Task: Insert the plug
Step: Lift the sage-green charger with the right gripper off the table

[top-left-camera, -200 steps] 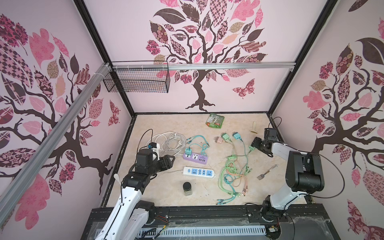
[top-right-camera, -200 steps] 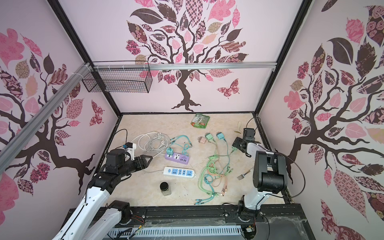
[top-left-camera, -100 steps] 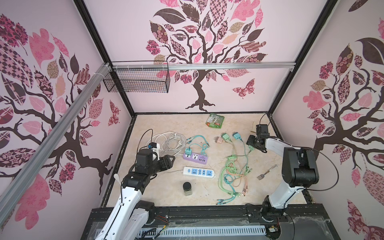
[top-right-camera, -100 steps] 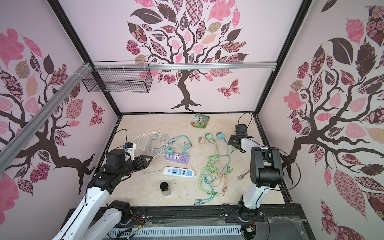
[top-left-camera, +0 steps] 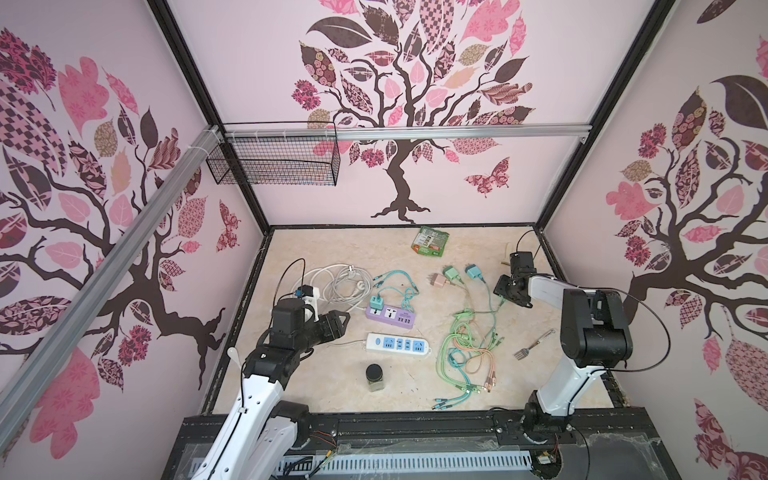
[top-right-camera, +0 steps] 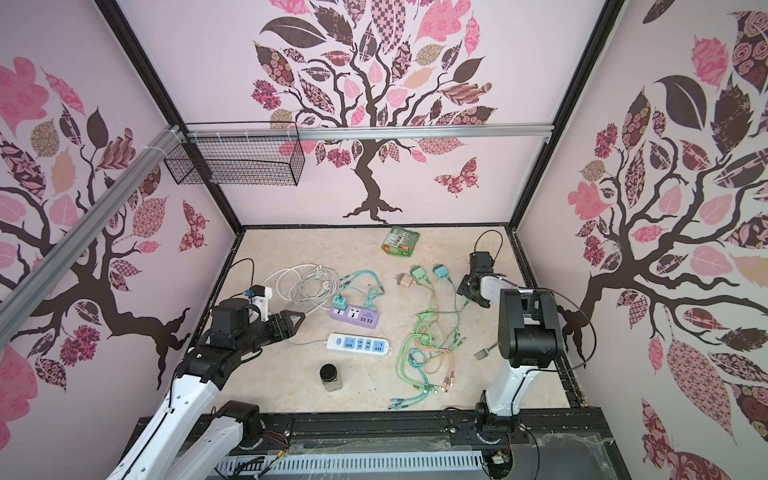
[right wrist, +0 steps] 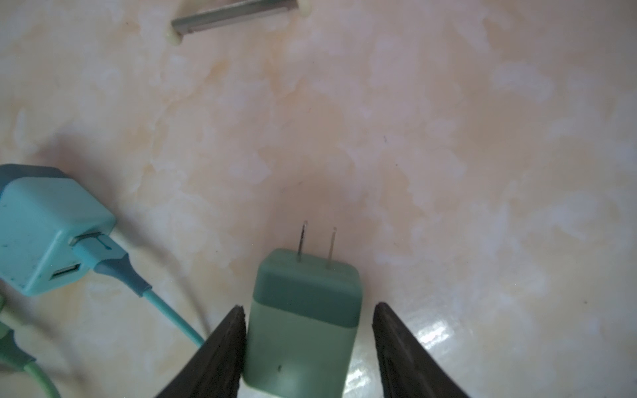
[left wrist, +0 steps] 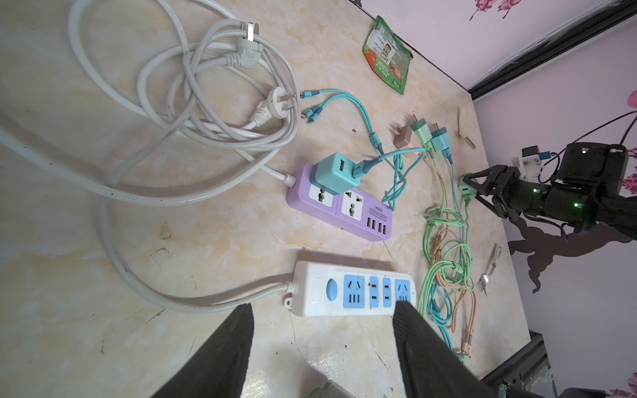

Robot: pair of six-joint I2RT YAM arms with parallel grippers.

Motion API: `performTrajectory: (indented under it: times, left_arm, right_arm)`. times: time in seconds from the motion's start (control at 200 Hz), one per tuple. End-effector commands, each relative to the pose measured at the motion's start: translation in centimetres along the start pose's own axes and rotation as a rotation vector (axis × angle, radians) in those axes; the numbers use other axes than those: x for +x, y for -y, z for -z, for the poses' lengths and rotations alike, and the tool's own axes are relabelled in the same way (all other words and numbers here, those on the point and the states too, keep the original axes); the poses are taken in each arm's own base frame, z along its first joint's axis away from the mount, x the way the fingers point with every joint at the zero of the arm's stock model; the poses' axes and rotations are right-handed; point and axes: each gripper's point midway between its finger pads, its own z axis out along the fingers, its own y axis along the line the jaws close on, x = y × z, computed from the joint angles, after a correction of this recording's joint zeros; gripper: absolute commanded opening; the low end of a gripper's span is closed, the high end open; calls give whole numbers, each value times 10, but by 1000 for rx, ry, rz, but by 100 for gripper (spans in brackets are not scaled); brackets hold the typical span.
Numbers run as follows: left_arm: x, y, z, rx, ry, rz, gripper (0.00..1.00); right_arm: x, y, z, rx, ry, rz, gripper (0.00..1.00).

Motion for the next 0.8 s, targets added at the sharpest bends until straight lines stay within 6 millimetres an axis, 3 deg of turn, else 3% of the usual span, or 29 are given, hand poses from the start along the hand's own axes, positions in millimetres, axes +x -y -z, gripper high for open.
performTrajectory:
  times: [0.0,0.525,0.69,0.795]
  left_arm:
    - [-19,14,13,25,55,-37,68]
    - [-18,14,15,23,57,-33,68]
    - [-19,15,15,28,57,-27,68]
    - [-20,17,15,34,52,-22,68]
  right_arm:
    - [3,-1,-7,15,-23,0,60]
    - [8,-4,-10,-3,-49,27,44]
    - [5,-12,-1,-55,-34,54,38]
    - [1,-29,13,-144,-20,98,34]
